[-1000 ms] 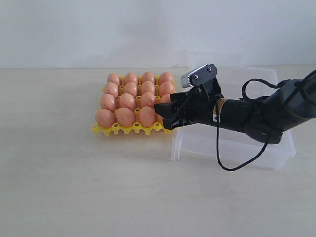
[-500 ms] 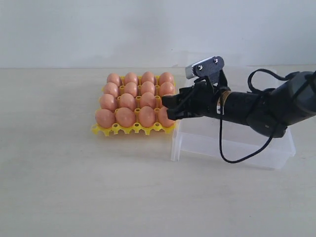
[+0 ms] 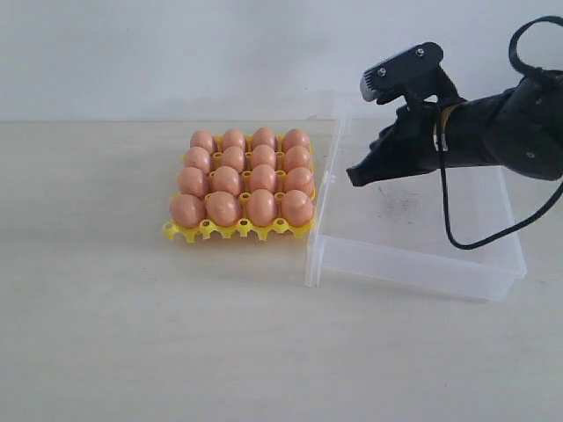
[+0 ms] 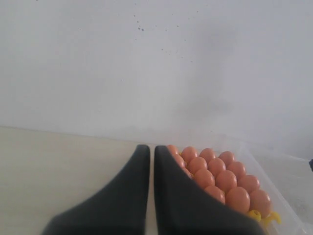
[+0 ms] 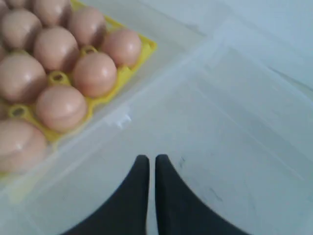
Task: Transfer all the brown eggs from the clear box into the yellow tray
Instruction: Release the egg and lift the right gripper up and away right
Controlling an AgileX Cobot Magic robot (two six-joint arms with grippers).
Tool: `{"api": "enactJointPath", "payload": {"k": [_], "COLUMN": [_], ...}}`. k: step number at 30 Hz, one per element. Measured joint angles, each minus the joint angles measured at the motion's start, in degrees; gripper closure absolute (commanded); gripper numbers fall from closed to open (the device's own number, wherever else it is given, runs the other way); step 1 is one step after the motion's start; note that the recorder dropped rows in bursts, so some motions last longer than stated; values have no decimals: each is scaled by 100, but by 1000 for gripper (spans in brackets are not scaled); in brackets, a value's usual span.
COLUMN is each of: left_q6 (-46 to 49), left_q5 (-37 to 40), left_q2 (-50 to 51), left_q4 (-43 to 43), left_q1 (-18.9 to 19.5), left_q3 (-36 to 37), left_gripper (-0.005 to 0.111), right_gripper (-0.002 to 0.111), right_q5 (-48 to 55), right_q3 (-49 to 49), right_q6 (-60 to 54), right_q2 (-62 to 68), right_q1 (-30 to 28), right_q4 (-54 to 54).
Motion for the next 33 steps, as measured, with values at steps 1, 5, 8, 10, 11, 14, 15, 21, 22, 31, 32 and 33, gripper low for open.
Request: {"api": "enactJointPath", "payload": {"k": [1, 5, 8, 10, 11, 14, 15, 21, 22, 31, 32, 33], "left_q6": [0, 0, 0, 0, 0, 0, 0, 0, 0, 0, 0, 0], "left_q5": [0, 0, 0, 0, 0, 0, 0, 0, 0, 0, 0, 0], "left_q2": [0, 0, 0, 0, 0, 0, 0, 0, 0, 0, 0, 0], "left_q4": [0, 0, 0, 0, 0, 0, 0, 0, 0, 0, 0, 0], "left_q1": [0, 0, 0, 0, 0, 0, 0, 0, 0, 0, 0, 0], "left_q3": [0, 0, 0, 0, 0, 0, 0, 0, 0, 0, 0, 0], "left_gripper": [103, 103, 103, 103, 103, 103, 103, 103, 103, 103, 103, 103], "right_gripper": [107, 107, 107, 107, 107, 107, 107, 107, 107, 107, 107, 107], "right_q5": [343, 1409, 1975, 2259, 2376, 2670, 2744, 2888, 2896, 2896, 2871, 2858], "right_q3": [0, 0, 0, 0, 0, 0, 0, 0, 0, 0, 0, 0], "right_q6": [-24, -73, 13, 113, 180, 416, 503, 1796, 2092, 2959, 2972, 2984], "right_q2": [-70, -229, -269, -282, -282, -282, -286, -295, -295, -295, -295, -295], "right_q1": [0, 0, 0, 0, 0, 0, 0, 0, 0, 0, 0, 0], "right_q4": [0, 0, 0, 0, 0, 0, 0, 131, 157, 205, 216, 216]}}
